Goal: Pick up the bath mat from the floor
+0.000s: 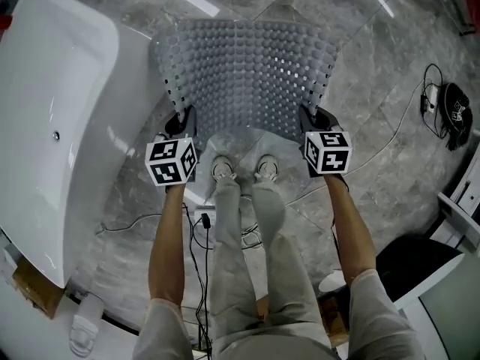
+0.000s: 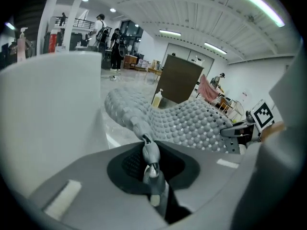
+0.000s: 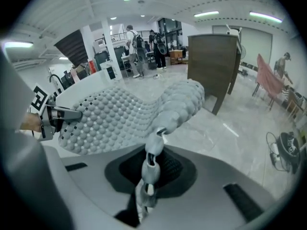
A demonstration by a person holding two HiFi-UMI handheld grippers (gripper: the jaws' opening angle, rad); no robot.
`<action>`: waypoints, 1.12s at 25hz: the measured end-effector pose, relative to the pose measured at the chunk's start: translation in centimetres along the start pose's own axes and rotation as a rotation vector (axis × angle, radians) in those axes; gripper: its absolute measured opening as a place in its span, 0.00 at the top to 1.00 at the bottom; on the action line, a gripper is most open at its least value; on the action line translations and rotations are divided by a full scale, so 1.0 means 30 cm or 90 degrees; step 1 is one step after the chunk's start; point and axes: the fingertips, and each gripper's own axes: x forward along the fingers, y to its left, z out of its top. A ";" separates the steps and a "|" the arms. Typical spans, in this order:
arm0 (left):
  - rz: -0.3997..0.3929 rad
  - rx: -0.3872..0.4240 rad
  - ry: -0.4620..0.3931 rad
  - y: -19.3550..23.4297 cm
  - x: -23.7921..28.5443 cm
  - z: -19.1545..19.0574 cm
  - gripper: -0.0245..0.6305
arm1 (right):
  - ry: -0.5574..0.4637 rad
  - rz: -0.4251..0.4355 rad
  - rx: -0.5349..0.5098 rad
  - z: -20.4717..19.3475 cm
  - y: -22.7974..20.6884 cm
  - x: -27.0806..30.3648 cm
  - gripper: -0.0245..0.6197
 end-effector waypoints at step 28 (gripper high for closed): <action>-0.004 0.149 -0.307 -0.465 -0.965 1.319 0.89 | -0.365 -0.045 -0.090 1.229 0.111 -1.159 0.89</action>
